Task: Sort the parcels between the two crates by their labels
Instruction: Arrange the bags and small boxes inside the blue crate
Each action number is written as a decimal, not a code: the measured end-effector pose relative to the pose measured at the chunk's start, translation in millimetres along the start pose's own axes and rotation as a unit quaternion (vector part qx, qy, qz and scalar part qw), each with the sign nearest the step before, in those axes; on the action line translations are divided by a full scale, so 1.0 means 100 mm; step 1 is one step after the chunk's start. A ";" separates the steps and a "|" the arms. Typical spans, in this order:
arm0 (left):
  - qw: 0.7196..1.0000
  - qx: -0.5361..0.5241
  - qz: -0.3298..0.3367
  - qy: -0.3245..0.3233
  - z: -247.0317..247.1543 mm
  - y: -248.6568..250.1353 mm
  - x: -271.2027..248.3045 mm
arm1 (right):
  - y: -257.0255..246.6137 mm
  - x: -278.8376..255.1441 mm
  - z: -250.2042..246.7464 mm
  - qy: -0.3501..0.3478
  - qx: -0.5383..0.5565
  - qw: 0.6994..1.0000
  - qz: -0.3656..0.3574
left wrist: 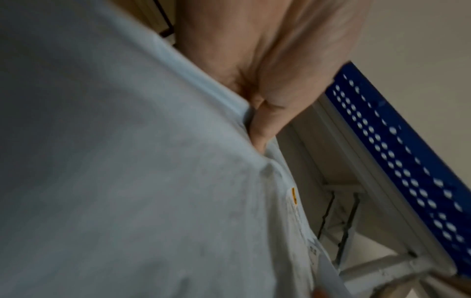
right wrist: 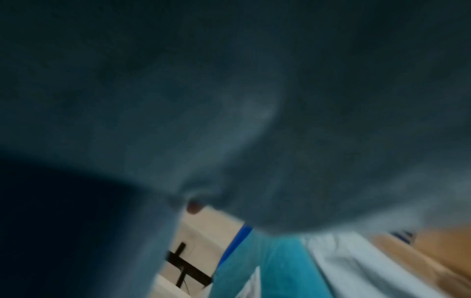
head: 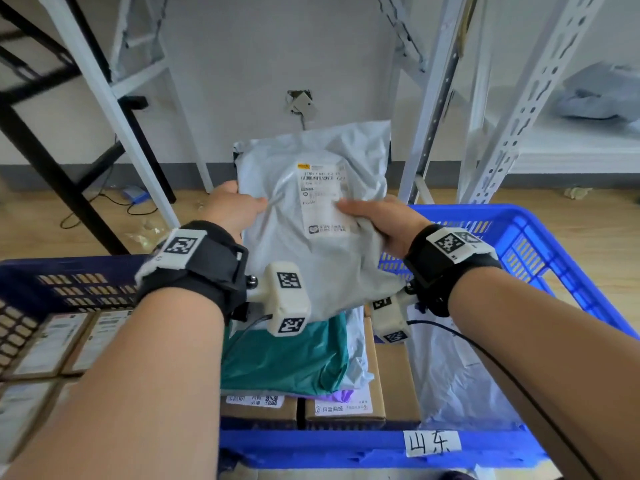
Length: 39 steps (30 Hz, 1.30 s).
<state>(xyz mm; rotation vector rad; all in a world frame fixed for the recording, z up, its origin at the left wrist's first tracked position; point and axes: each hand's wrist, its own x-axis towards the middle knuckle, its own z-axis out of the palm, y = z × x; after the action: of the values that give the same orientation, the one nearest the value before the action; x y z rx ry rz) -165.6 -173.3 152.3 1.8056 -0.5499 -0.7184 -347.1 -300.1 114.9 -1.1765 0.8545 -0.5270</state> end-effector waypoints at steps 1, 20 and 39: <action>1.000 0.009 0.001 -0.009 0.05 -0.02 0.00 | 0.00 -0.02 -0.01 0.012 -0.010 1.000 0.000; 0.979 -0.030 -0.083 -0.185 1.06 -0.14 -0.12 | 0.69 -0.43 -2.34 0.403 -0.089 0.910 0.026; 0.986 0.010 -0.088 -0.138 1.09 -0.34 0.16 | 1.71 -0.13 -2.59 0.383 -0.417 0.799 0.204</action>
<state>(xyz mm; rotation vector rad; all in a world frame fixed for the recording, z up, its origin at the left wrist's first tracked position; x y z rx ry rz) -229.7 -245.2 89.8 1.7990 -0.5844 -1.0997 -575.0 -384.2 -77.6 -1.5052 2.1487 -0.2364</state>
